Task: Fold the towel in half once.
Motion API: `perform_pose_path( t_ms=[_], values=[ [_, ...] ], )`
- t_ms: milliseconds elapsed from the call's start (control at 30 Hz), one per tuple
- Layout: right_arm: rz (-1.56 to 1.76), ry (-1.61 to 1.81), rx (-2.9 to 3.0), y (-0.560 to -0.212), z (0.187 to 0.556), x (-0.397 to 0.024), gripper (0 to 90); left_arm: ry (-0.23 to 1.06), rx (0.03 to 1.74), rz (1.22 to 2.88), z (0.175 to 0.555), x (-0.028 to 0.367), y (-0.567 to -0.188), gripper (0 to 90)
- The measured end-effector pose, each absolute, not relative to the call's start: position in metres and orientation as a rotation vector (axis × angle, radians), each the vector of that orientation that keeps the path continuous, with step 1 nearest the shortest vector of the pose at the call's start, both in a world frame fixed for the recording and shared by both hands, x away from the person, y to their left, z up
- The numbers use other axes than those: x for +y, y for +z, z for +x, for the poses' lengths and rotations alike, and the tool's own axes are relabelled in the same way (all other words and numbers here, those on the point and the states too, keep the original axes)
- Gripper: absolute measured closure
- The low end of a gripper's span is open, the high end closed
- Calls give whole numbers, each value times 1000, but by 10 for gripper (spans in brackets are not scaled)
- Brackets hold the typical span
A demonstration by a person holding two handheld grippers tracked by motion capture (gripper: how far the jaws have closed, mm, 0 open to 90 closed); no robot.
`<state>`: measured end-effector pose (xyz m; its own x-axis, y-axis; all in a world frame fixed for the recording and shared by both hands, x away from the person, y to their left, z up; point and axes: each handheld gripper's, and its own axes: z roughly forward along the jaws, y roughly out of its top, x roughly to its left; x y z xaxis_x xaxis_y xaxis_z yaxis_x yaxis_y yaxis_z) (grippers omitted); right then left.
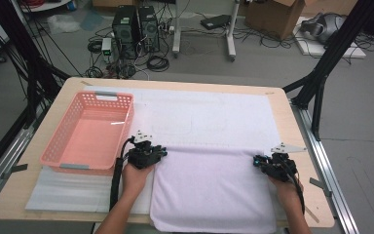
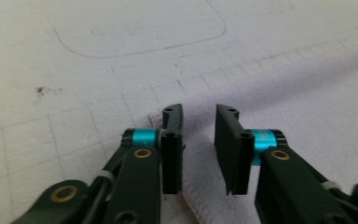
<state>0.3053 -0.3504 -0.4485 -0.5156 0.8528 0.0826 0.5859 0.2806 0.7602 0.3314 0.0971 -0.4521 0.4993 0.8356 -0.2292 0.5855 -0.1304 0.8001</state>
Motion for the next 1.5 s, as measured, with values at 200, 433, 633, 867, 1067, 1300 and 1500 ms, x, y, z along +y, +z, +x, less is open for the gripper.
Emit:
perform_pose_path(
  t_ms=[200,433,633,867,1067,1300,1500],
  values=[
    [1360,1069,2135,-446,304,-364,744,356,1206,1801,330,105,-450,463],
    [1437,1058,2134,-448,311,-364,495,273,1216,1794,336,112,-454,432],
    [1415,1016,2149,-447,310,-359,585,311,1161,1864,332,101,-454,579],
    [1389,1062,2190,-448,309,-357,837,306,1172,1869,333,100,-454,852],
    [1386,1101,2193,-447,309,-359,866,302,1178,1837,332,100,-453,864],
    [1301,1163,2100,-432,303,-366,868,327,1140,1728,335,99,-436,865],
    [1293,1191,2028,-427,310,-372,868,354,1136,1708,354,95,-419,865]
  ],
)
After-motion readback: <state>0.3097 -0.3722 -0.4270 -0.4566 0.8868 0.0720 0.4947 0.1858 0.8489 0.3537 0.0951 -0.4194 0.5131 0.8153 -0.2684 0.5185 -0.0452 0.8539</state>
